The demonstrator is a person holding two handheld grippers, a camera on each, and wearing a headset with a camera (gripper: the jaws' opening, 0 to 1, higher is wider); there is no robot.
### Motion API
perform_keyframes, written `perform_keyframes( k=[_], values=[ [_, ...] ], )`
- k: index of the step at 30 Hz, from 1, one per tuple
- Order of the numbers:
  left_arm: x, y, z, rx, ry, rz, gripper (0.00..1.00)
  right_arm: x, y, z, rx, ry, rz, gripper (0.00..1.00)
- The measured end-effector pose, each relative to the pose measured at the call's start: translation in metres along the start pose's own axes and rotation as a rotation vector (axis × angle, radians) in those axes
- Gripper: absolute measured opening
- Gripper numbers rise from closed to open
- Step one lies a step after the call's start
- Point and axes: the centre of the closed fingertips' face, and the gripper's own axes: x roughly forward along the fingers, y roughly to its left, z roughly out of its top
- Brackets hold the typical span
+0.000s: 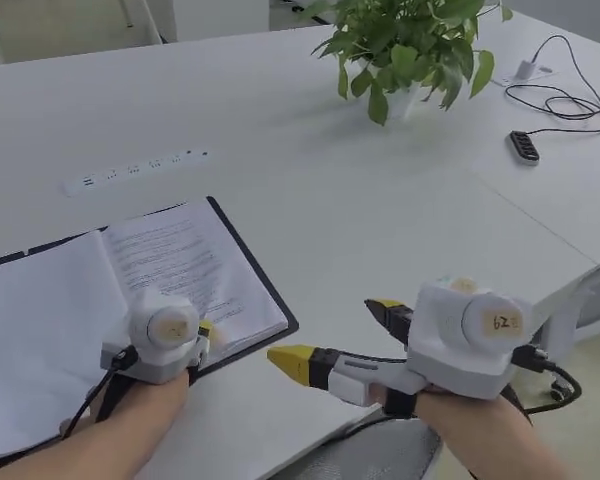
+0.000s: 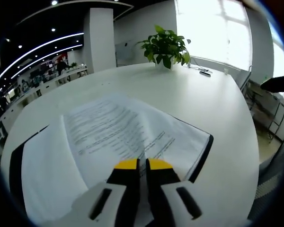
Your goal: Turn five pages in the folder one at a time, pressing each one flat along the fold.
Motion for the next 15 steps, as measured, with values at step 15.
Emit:
perform_keyframes(
  k=[15],
  values=[
    [0.0,0.002,-0.001,-0.069,0.003,0.002,0.0,0.073,-0.005,-0.004,0.111,0.086,0.161,0.58]
  ],
)
